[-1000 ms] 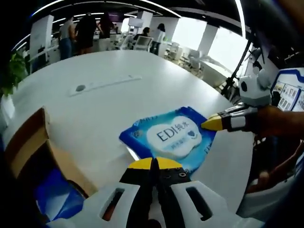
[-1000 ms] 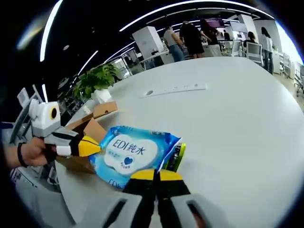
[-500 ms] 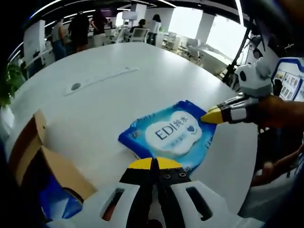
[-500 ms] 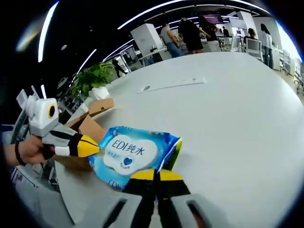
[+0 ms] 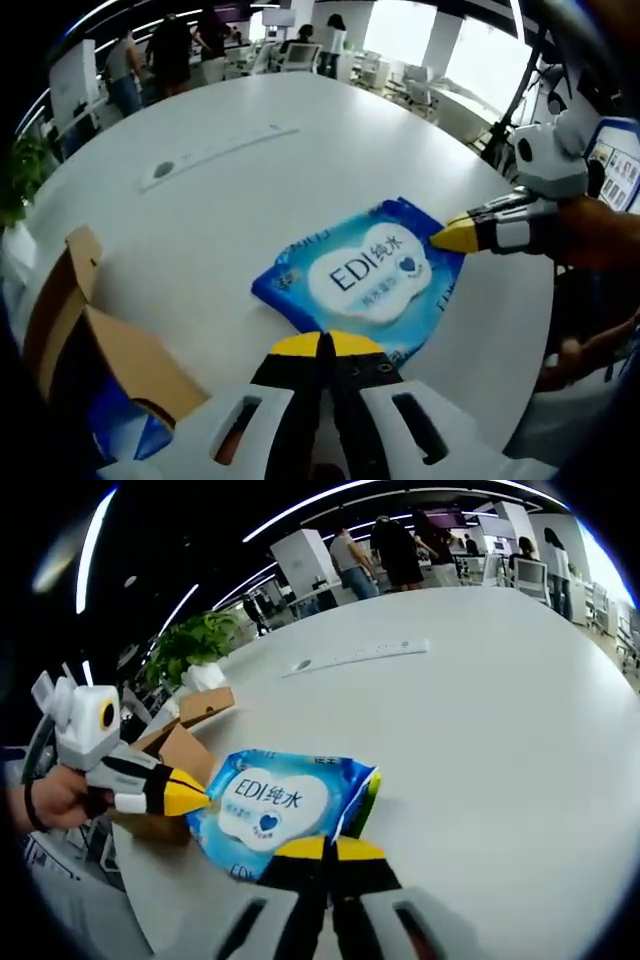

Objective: Operate the shoe box by opening the lid, removing the specified soft item, and placing it in the target area until the item is outside and the box remains undamaged.

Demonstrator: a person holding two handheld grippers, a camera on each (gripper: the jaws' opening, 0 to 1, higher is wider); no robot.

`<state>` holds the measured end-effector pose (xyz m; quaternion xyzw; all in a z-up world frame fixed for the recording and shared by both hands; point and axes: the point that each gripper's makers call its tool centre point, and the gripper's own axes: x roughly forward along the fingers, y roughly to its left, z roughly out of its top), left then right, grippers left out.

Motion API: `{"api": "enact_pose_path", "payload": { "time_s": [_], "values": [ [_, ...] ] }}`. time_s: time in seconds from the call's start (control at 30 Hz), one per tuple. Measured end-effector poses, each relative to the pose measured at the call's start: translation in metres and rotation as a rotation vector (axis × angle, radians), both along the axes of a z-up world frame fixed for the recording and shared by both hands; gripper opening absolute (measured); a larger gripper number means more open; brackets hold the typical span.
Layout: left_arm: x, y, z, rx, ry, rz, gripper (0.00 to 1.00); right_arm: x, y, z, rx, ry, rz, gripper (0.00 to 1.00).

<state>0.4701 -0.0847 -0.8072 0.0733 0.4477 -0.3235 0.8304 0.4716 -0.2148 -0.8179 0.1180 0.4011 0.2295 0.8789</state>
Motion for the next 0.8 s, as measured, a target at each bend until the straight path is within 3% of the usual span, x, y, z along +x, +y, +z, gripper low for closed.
{"api": "enact_pose_path", "payload": {
  "time_s": [0.17, 0.43, 0.8],
  "values": [
    [-0.002, 0.001, 0.0, 0.013, 0.002, -0.001, 0.0, -0.001, -0.001, -0.001, -0.004, 0.005, -0.012, 0.0],
    [-0.006, 0.004, 0.004, 0.027, 0.011, 0.023, 0.1, -0.006, -0.006, 0.0, -0.022, 0.01, -0.043, 0.02],
    [-0.014, 0.014, 0.029, -0.057, -0.004, 0.099, 0.19, -0.022, -0.018, 0.013, -0.036, -0.022, -0.117, 0.11]
  ]
}}
